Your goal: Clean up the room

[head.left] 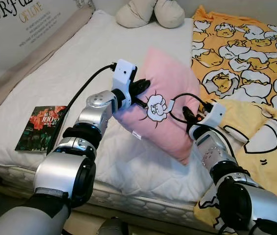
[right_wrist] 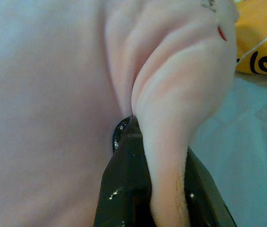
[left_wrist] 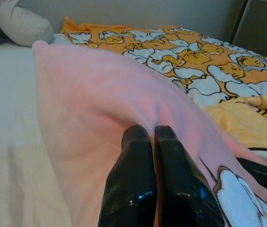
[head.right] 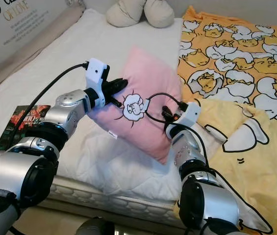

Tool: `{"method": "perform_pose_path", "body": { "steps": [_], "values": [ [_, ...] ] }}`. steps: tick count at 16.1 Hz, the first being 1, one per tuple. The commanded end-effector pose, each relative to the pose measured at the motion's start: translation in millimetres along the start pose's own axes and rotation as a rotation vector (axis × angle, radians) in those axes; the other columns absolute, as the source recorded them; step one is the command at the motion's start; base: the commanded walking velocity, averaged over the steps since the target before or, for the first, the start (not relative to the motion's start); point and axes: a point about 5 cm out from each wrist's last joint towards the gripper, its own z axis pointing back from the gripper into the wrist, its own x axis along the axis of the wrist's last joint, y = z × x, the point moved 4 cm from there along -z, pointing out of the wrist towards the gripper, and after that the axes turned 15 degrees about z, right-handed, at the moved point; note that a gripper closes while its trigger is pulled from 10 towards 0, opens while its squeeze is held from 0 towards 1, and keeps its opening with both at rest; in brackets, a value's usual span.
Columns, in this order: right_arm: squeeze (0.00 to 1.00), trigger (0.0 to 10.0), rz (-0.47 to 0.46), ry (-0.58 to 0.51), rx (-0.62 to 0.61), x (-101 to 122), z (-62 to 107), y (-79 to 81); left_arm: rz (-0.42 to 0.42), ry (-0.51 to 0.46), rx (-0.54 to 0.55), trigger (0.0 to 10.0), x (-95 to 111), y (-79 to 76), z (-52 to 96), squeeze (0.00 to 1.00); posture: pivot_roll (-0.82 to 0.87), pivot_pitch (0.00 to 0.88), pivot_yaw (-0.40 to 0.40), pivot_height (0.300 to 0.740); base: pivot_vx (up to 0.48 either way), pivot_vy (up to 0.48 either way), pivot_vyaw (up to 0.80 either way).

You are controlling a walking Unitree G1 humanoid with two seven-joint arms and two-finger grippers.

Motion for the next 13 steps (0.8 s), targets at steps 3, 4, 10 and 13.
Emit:
{"method": "perform_pose_path", "body": {
  "steps": [3, 4, 10, 13],
  "values": [
    [0.0, 0.0, 0.048, -0.056, 0.04, 15.2, -6.3, 14.8, -0.048, -0.048, -0.01, 0.0, 14.0, -1.6, 0.6, 0.0, 0.14, 0.0, 0.018, 0.74, 0.0, 0.0, 0.0],
    [0.0, 0.0, 0.057, -0.077, 0.053, 20.7, -8.0, 19.2, -0.062, -0.071, -0.005, 0.0, 20.6, -0.7, 1.4, 0.0, 0.14, 0.0, 0.018, 0.74, 0.0, 0.0, 0.0],
    [0.0, 0.0, 0.232, -0.235, 0.127, 54.2, -9.9, 48.3, -0.059, -0.216, 0.042, 0.0, 49.5, 2.6, 5.0, 0.0, 0.15, 0.0, 0.008, 0.74, 0.0, 0.211, 0.0],
    [0.0, 0.0, 0.284, -0.244, 0.11, 54.2, -4.1, 40.3, -0.008, -0.231, 0.062, 0.0, 39.0, 2.3, 4.0, 0.0, 0.13, 0.0, 0.001, 0.74, 0.0, 0.48, 0.18]
  ]
}}
